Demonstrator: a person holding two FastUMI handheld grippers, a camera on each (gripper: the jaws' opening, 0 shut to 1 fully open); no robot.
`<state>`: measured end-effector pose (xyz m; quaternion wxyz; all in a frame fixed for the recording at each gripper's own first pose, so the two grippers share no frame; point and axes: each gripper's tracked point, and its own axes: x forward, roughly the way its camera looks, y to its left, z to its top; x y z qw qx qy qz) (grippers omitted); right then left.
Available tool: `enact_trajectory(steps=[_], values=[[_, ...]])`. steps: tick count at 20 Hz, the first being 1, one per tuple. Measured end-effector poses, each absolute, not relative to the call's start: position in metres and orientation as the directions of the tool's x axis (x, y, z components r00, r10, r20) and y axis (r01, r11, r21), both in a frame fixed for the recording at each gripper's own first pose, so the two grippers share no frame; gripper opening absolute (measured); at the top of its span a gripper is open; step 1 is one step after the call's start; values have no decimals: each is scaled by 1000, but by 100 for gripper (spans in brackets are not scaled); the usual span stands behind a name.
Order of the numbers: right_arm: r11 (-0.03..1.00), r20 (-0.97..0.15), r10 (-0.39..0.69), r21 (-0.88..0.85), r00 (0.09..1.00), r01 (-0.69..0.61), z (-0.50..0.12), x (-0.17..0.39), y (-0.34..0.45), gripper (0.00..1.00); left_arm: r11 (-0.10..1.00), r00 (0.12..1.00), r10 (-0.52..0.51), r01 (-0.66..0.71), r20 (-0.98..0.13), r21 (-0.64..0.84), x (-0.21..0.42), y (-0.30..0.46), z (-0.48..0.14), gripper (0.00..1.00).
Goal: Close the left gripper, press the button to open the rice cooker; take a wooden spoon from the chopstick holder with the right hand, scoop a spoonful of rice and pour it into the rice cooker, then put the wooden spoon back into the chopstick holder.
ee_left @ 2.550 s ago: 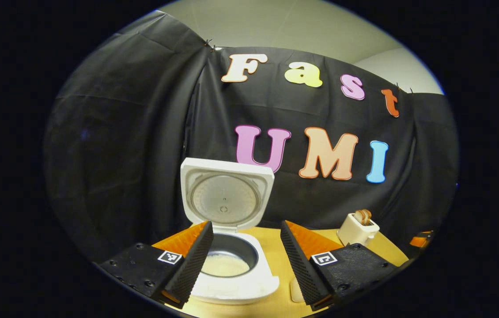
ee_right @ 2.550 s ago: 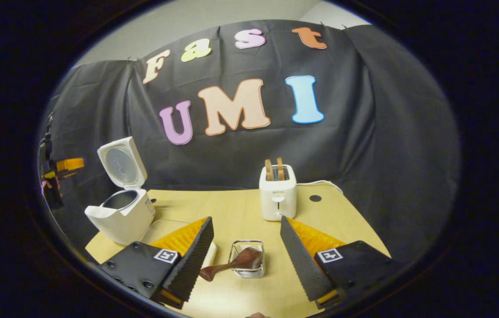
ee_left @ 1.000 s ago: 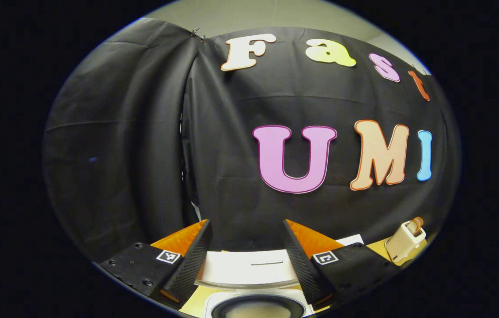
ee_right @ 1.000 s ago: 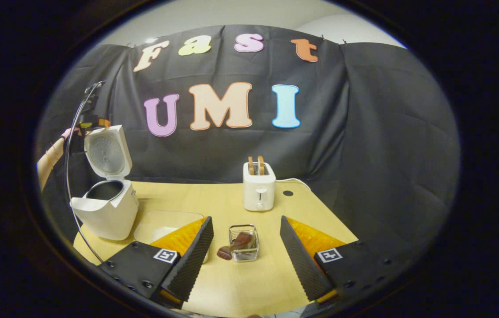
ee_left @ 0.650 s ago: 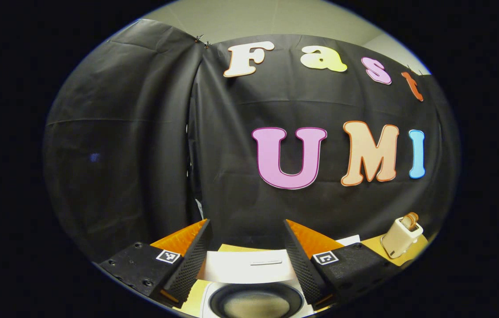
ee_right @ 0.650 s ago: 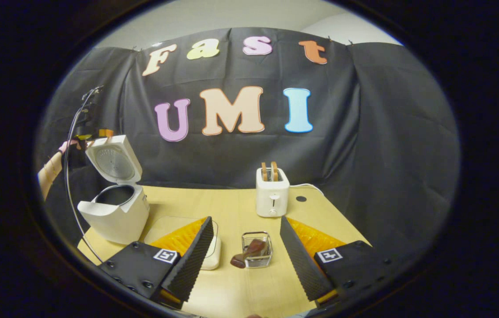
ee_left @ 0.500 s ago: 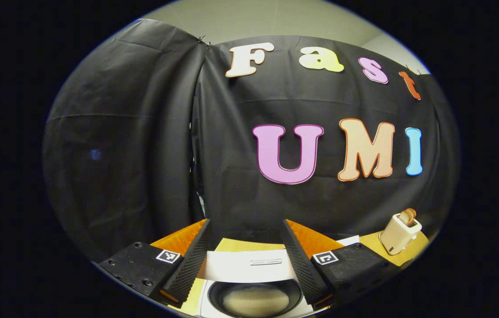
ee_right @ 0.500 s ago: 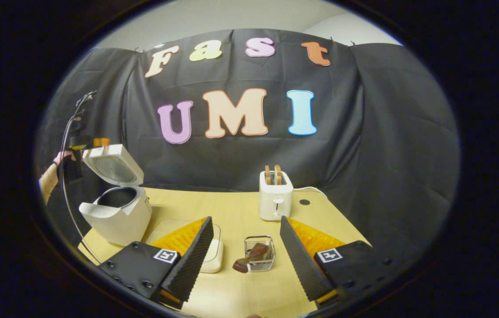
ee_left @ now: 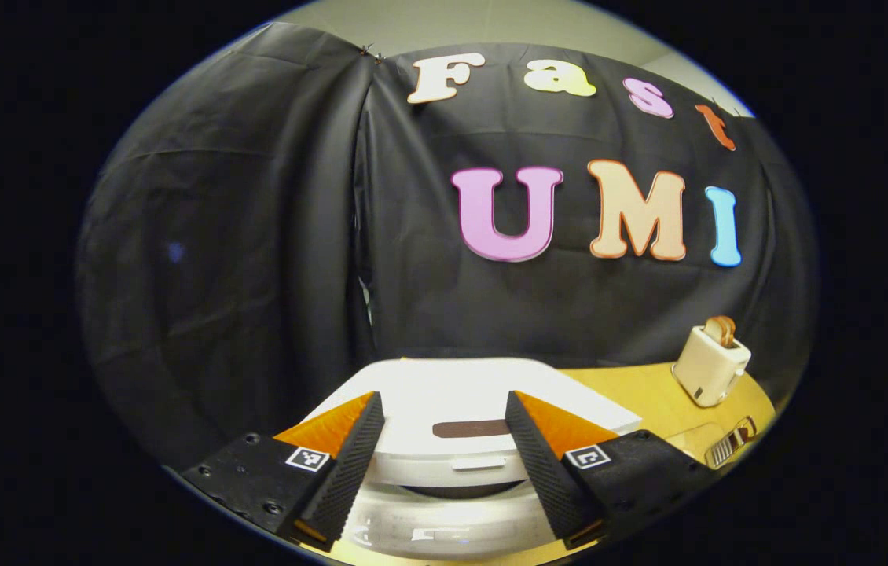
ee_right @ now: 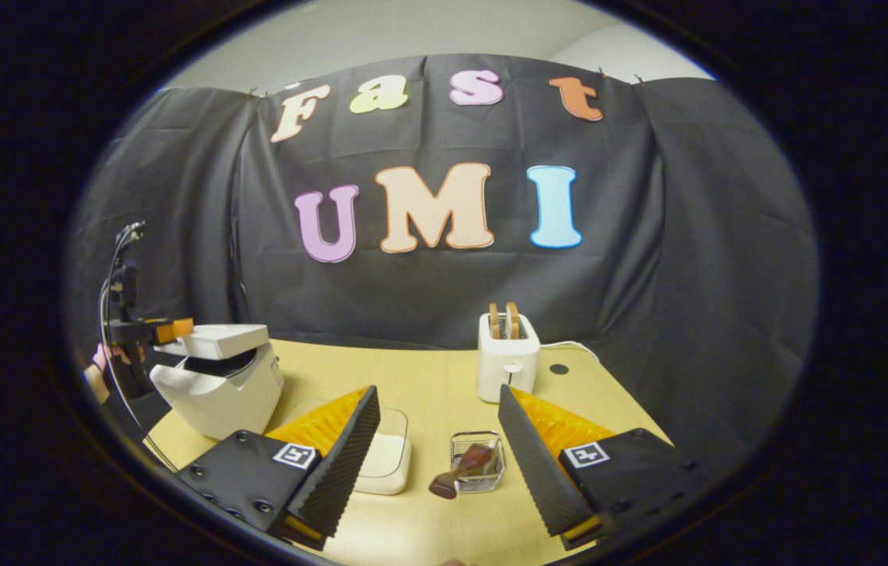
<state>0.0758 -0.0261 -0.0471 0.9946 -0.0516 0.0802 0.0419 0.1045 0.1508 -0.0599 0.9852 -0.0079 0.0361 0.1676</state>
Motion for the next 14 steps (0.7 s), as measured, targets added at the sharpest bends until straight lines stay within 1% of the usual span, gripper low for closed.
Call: enact_trajectory(steps=[3,4,5,6,7,8,14], values=[[990,-162,78,-102,984,-95,-47,76,-25,95,937,927,343,-348,-151,-8,103,153,-98,93],[990,-164,77,-103,983,-95,-48,76,-26,96,935,924,348,-354,-157,-7,103,152,-105,93],[990,-165,75,-104,983,-93,-49,76,-26,98,935,929,353,-355,-109,-3,103,152,-98,94],[991,-169,69,-106,983,-88,-50,75,-27,99,934,931,355,-356,-86,-3,103,151,-98,94],[991,-174,62,-104,983,-81,-53,73,-29,100,934,931,354,-356,-93,-7,102,150,-102,93],[992,-178,57,-99,982,-75,-55,73,-30,100,934,932,356,-357,-60,-10,104,150,-100,93],[996,-173,35,-77,984,-49,-54,67,-33,97,934,934,358,-358,2,2,105,150,-96,92]])
